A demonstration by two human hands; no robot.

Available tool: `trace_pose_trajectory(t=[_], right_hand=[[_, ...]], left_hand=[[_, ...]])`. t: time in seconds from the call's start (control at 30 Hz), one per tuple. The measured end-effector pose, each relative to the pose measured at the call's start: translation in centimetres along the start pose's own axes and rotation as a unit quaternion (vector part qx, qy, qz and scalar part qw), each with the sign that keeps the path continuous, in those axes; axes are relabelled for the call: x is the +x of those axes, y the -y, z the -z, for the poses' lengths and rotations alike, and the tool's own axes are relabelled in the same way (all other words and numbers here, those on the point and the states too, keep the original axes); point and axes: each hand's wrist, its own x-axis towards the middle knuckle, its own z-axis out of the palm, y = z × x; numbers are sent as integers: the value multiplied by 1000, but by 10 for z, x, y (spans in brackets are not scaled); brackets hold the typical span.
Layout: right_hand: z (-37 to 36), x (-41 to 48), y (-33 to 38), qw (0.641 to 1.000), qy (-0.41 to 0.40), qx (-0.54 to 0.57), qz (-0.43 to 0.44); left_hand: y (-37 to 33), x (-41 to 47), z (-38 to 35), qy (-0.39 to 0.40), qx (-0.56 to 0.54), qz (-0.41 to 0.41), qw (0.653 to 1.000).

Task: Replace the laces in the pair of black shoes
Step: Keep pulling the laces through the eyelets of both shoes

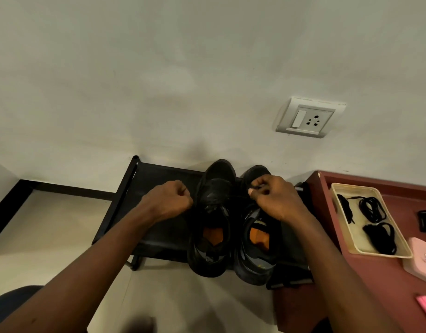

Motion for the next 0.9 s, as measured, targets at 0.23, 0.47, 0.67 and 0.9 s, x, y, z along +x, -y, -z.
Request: trace_pose_trajectory(t=[0.23, 0.47, 0.67, 0.9], right_hand=[[-5, -3, -1, 991, 11, -110, 81], [-9, -15, 14, 964, 0, 263, 29], [-18, -34, 24, 917, 80, 391, 8], [-26, -47, 28, 964, 31, 258, 62]], left_hand=[[-9, 9, -15, 5, 142, -93, 985], [-5, 10, -12, 19, 114, -100, 988], [-11, 3, 1, -66, -49, -90, 993], [-30, -18, 5, -40, -272, -143, 951]])
